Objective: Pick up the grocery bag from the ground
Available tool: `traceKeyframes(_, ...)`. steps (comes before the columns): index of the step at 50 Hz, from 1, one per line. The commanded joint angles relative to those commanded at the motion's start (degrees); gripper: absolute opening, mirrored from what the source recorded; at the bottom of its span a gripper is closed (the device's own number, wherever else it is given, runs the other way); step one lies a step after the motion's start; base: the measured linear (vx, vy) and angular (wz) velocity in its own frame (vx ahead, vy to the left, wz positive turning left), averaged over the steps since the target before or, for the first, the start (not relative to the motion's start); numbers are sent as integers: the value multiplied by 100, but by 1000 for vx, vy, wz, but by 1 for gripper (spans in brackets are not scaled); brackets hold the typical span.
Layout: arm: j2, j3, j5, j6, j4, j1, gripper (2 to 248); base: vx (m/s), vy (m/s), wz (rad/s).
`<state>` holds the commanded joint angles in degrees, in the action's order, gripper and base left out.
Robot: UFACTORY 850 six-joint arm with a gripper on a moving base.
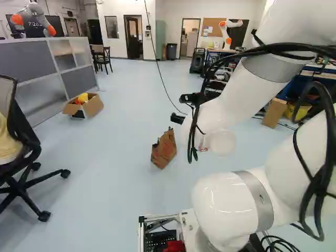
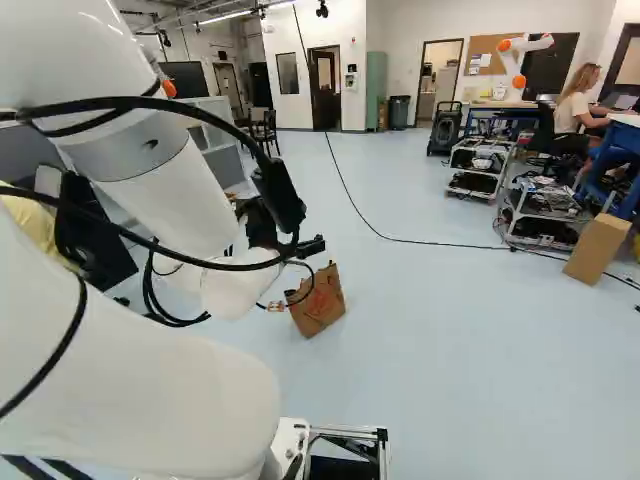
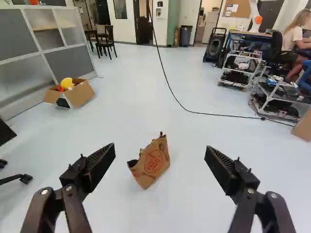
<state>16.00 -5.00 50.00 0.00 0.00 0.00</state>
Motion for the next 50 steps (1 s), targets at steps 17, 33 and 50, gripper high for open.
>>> traceKeyframes(17,0,0,0,0,0,0,247,261,5,-20)
traceKeyframes(33,0,0,0,0,0,0,247,254,6,-27)
traceKeyframes(50,0,0,0,0,0,0,247,255,18,-31)
